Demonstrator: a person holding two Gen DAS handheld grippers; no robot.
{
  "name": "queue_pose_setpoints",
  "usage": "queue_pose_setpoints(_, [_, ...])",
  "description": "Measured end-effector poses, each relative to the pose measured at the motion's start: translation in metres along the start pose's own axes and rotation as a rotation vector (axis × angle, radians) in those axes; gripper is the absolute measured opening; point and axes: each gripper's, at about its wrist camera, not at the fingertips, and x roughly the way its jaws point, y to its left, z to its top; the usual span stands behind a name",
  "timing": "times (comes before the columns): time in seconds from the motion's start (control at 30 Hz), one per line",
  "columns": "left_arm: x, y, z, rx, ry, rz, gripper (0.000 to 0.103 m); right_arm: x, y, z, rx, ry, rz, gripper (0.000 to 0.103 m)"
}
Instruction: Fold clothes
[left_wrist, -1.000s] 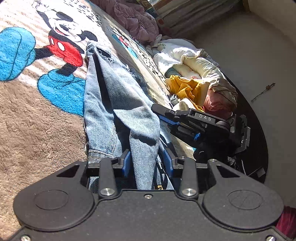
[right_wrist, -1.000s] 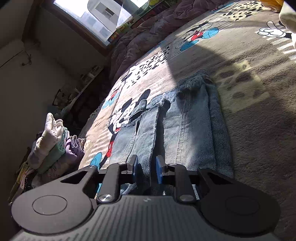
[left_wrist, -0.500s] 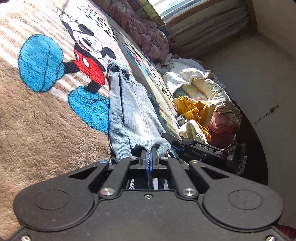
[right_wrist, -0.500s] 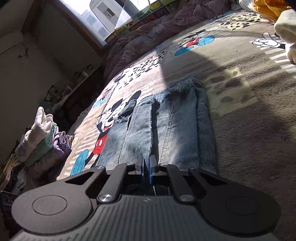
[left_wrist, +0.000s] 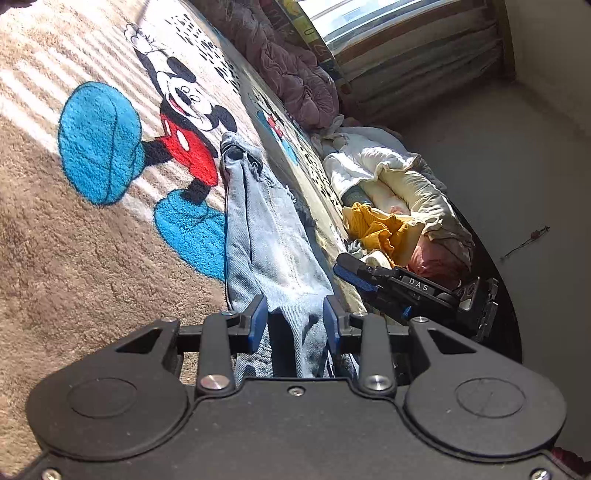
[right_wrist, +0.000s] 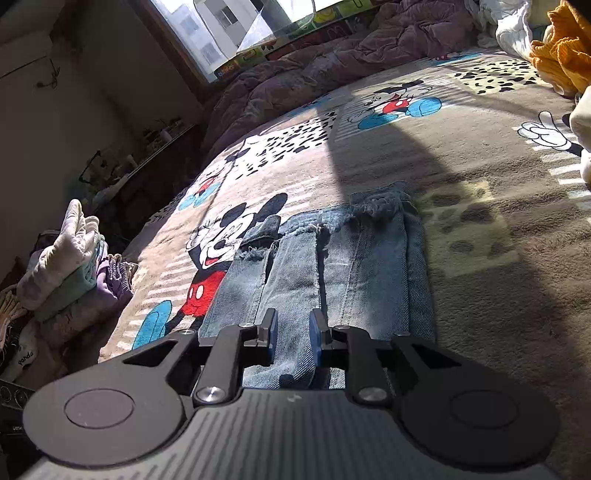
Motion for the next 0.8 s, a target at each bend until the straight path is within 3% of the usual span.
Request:
queue_pose_setpoints(0.1, [0.012, -0.011, 0.021, 0.061, 0.0, -0.007, 0.03, 0.011, 0.006, 0.013, -0.031, 0.019, -0.008, 0.029])
queue_pose_setpoints(0.43, [0.092, -0.001, 0.083, 0.226, 0.084, 0.125, 0.031, 0.068, 0.012, 0.048, -0.145, 0.084, -0.033, 0.032])
queue_pose_setpoints(0.6, [0.119, -0.005, 0.087, 0.385, 0.137, 0.191, 0.031, 0.079, 0.003, 0.044, -0.149, 0.079, -0.007, 0.032])
queue_pose_setpoints(0.67, [0.127, -0.008, 0.085, 0.444, 0.139, 0.251, 0.029, 0.08, -0.001, 0.041, -0.141, 0.071, -0.002, 0.033])
queue_pose_setpoints(0.8, [0.132, -0.005, 0.085, 0.434, 0.145, 0.251, 0.029, 0.079, -0.005, 0.034, -0.126, 0.063, 0.027, 0.034])
